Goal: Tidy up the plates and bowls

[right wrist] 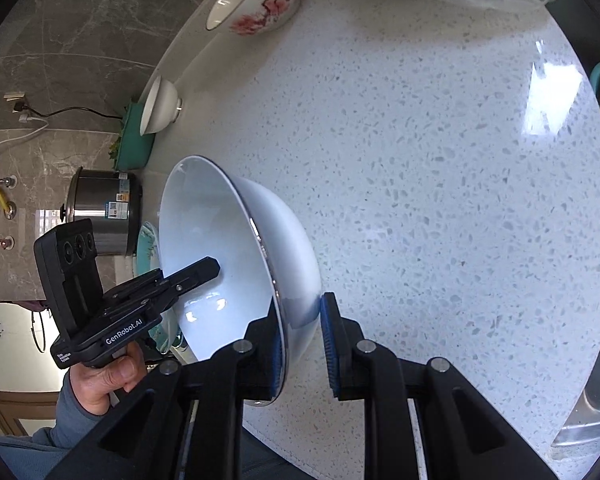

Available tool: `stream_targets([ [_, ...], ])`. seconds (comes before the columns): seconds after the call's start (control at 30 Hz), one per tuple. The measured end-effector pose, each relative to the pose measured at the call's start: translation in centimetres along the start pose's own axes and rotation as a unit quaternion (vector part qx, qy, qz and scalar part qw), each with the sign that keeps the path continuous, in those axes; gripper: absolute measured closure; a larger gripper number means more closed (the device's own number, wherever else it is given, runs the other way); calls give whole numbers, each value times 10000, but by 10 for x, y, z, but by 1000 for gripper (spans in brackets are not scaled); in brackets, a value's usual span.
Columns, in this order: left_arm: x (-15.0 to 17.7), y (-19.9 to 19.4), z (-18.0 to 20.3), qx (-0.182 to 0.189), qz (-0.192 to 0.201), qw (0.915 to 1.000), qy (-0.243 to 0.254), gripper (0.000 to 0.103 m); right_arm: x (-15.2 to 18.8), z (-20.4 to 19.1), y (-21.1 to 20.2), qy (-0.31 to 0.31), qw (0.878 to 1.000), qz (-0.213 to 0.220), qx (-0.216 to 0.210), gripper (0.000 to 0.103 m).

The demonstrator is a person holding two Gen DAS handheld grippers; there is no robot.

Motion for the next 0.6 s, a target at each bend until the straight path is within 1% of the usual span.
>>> stream_targets([
  [0.13,-5,4,1,12,14,10000,-41,92,-1,0,4,85,9999,17,-57,81],
  [0.2,-5,4,1,7,33,10000,-60,92,1,0,2,60,9999,16,-82,79],
  [0.27,-5,3,2,16,40,10000,-80,88,2,-1,0,64,9999,56,-140,75],
  [0.33,-6,-4,6,80,176,9998,-93,83,1,-3,-3,33,9997,144,-185,71],
  [0.37,-7,-9,5,52,256,9996,-104,67,1,-4,-8,25,9995,210,-221,68],
  [0.4,-7,-13,5,38,316,9994,-120,38,1,-4,-12,13,9993,261,-254,66],
  [0.43,-7,-19,5,63,383,9992,-131,28,1,-5,-17,-12,9992,305,-260,62],
  [0.47,-7,-25,6,73,437,9989,-129,25,0,-5,-21,-21,9991,343,-261,58],
  [0.53,-5,-42,9,50,546,9985,-71,25,-2,-7,-34,-40,9984,499,-274,53],
  [0.57,-4,-50,10,78,586,9982,-85,18,-3,-7,-40,-48,9981,568,-242,47],
  [0.6,-4,-60,12,138,669,9976,-92,5,-4,-6,-47,-50,9977,651,-183,43],
])
Point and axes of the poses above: each gripper's, at about its wrist camera, not at the fingertips, and y roughly the way its jaws point, z to its right, x to its underside, the point moved 9 cm from there along y, roughly the way its jaws point, and after that the axes turned 13 degrees about -y, right-handed, at the moved point
